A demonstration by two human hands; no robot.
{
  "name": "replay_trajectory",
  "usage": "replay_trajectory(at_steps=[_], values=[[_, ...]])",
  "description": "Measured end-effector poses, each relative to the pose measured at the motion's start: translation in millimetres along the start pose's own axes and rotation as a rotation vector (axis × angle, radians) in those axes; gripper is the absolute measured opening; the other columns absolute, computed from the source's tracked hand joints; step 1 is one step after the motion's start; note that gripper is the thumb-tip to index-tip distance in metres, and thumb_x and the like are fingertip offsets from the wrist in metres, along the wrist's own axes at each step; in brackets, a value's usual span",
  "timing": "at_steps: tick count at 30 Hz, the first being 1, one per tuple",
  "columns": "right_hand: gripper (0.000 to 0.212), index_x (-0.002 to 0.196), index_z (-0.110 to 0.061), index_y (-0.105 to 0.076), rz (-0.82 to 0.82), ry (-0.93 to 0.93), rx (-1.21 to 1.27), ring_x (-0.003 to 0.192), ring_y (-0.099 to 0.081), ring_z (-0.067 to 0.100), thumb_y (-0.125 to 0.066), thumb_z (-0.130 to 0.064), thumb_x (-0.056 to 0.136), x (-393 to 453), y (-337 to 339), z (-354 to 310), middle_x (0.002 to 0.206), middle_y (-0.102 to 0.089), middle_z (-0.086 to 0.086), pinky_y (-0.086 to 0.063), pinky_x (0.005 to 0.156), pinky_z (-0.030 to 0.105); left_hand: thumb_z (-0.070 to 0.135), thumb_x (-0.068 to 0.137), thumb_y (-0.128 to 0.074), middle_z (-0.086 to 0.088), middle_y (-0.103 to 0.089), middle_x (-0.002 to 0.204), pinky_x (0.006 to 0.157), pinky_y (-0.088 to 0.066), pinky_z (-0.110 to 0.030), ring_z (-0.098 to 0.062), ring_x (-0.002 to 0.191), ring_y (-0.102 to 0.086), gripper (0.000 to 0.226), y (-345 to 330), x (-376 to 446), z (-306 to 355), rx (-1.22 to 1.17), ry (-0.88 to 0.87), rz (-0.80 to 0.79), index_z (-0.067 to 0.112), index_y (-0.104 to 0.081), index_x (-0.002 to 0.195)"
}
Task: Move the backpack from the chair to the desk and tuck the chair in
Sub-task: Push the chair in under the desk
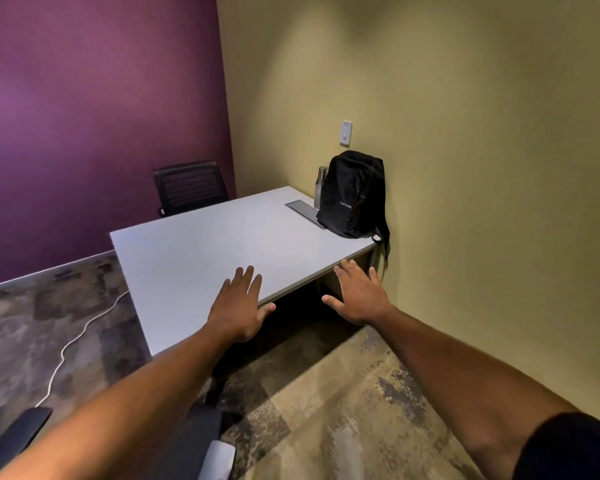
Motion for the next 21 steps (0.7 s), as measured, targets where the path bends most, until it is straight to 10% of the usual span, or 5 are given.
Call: replay_trajectory(at_steps=[21], values=[[0.088,0.169,-0.018,-0.02,-0.026,-0.133,0.057,0.165,-0.005,0.025,-0.043,-0.071,0.102,-175,-44,-240,0.179,-0.01,0.007,-0.009,0.13,0.056,0.06,0.105,-0.032,-0.014,-0.002,0.171,0.128,-0.008,-0.046,-0.033,0.158,0.002,0.08,1,-202,-173,0.074,-0.16,-0.079,0.009,-0.01,0.162]])
Point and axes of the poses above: each hand's wrist, its own x-axis towards the middle knuckle, its own y-axis out of the back of the hand, z = x × y, the point moved 4 cm from there along x, towards the middle knuckle
